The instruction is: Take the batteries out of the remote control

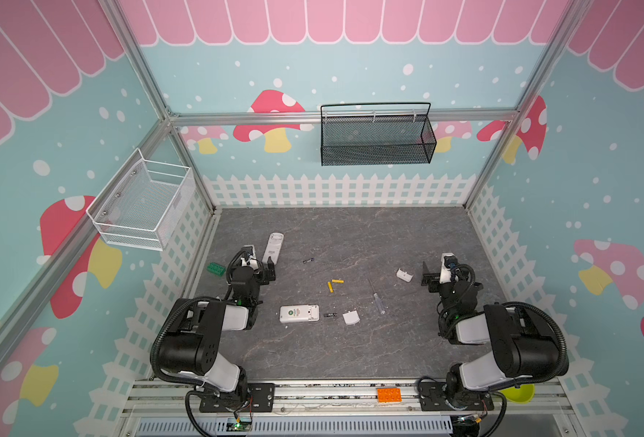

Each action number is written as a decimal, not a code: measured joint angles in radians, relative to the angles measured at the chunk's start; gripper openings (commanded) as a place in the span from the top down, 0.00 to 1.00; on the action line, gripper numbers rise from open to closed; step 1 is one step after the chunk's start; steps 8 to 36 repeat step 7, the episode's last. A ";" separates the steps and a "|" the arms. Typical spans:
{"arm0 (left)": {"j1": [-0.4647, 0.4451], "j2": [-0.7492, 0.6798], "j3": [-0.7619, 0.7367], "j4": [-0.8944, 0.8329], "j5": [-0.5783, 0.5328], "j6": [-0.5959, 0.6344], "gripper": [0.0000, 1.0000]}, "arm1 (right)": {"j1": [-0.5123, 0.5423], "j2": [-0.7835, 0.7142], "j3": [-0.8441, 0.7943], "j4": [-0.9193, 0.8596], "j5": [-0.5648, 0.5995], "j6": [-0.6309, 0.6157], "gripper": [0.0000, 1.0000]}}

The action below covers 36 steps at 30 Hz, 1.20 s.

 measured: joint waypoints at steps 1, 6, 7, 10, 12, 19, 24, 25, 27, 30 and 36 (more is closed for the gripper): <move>0.000 0.000 0.000 0.000 0.000 0.000 0.01 | 0.000 0.000 0.000 -0.001 0.000 0.000 0.02; 0.000 0.000 0.000 -0.001 0.000 0.000 0.01 | 0.000 0.000 0.000 -0.006 0.002 -0.001 0.02; 0.000 0.000 0.000 0.000 -0.003 0.000 0.01 | 0.001 0.000 0.000 -0.006 0.003 -0.002 0.02; 0.000 0.000 0.000 0.000 -0.003 0.000 0.01 | 0.001 0.000 0.000 -0.006 0.003 -0.002 0.02; 0.000 0.000 0.000 0.000 -0.003 0.000 0.01 | 0.001 0.000 0.000 -0.006 0.003 -0.002 0.02; 0.000 0.000 0.000 0.000 -0.003 0.000 0.01 | 0.001 0.000 0.000 -0.006 0.003 -0.002 0.02; 0.000 0.000 0.000 0.000 -0.003 0.000 0.01 | 0.001 0.000 0.000 -0.006 0.003 -0.002 0.02; 0.000 0.000 0.000 0.000 -0.003 0.000 0.01 | 0.001 0.000 0.000 -0.006 0.003 -0.002 0.02; 0.000 0.000 0.000 0.000 -0.003 0.000 0.01 | 0.001 0.000 0.000 -0.006 0.003 -0.002 0.02; 0.000 0.000 0.000 0.000 -0.003 0.000 0.01 | 0.001 0.000 0.000 -0.006 0.003 -0.002 0.02; 0.000 0.000 0.000 0.000 -0.003 0.000 0.01 | 0.001 0.000 0.000 -0.006 0.003 -0.002 0.02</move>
